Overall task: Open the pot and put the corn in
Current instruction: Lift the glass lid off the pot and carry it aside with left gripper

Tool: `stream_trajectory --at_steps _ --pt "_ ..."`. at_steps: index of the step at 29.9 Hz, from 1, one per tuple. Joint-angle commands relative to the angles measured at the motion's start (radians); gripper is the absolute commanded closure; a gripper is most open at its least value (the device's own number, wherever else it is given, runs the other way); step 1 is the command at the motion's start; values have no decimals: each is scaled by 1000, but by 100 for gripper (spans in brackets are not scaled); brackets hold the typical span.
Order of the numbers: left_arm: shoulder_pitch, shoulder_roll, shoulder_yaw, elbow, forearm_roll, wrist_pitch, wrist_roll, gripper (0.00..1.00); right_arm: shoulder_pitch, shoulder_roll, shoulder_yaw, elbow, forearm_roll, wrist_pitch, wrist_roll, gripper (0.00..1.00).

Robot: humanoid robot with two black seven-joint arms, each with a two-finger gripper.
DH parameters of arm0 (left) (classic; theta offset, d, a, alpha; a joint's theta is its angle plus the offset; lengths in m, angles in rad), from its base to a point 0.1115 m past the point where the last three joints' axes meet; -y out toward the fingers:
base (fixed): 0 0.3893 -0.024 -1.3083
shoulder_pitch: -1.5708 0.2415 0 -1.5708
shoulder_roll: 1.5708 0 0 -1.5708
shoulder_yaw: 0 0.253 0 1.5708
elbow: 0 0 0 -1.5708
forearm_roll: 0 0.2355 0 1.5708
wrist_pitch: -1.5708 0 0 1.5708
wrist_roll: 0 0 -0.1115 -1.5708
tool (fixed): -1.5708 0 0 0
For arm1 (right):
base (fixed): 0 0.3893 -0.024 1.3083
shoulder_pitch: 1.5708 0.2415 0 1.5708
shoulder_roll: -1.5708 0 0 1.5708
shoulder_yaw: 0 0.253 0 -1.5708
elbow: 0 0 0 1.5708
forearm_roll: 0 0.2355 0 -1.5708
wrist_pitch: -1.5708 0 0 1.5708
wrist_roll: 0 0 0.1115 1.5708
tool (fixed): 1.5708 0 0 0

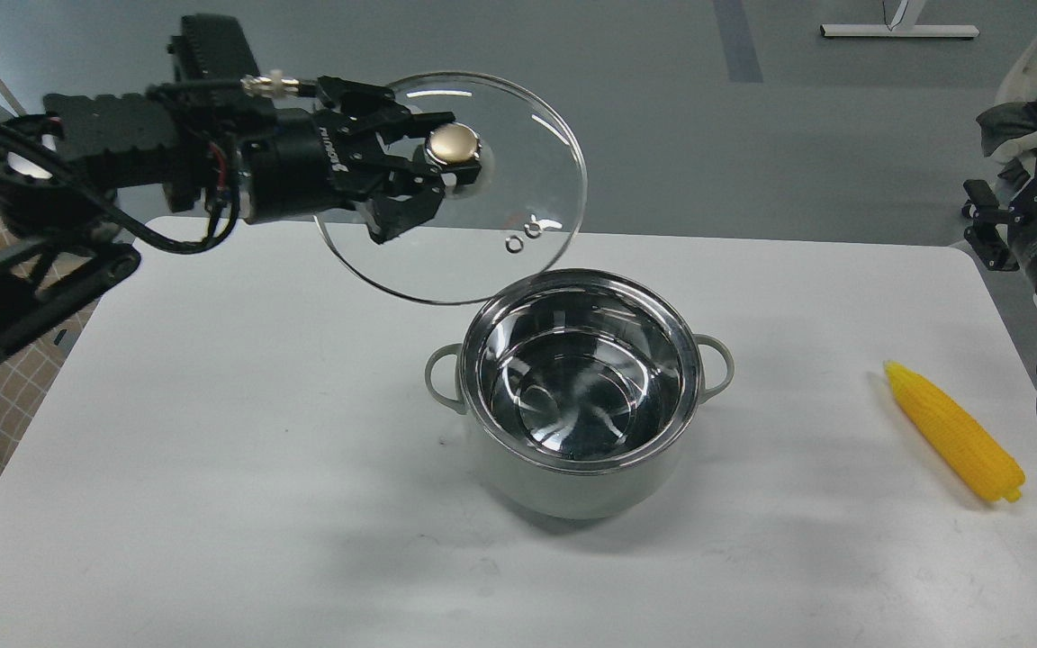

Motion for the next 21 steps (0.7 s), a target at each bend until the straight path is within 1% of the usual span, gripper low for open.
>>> stream_trajectory --at_steps 1,2,4,5,8,10,14,16,21 --pt "76 112 9 1 -24 104 -19 88 0 3 0 0 -1 0 0 0" --pt "118 135 1 1 -27 138 -19 88 -1 5 0 -2 -1 0 0 0" --pt "158 149 -1 2 -33 166 -19 88 -1 6 -2 -2 -1 0 0 0" --pt "197 155 -4 7 -48 193 -19 87 -1 6 -2 -2 -1 0 0 0" --pt "294 152 -8 37 -88 249 -19 86 -4 8 -2 -3 -3 0 0 0" --pt "324 146 -8 71 -90 270 -19 87 -6 8 -2 -3 -3 0 0 0" --pt "403 103 -8 198 -90 338 -19 86 -17 8 -2 -3 -3 0 0 0" --pt "426 99 -8 240 -90 362 -19 86 -18 8 -2 -3 -3 0 0 0" --pt "480 89 -5 289 -93 416 -19 86 -20 8 -2 -5 -3 0 0 0"
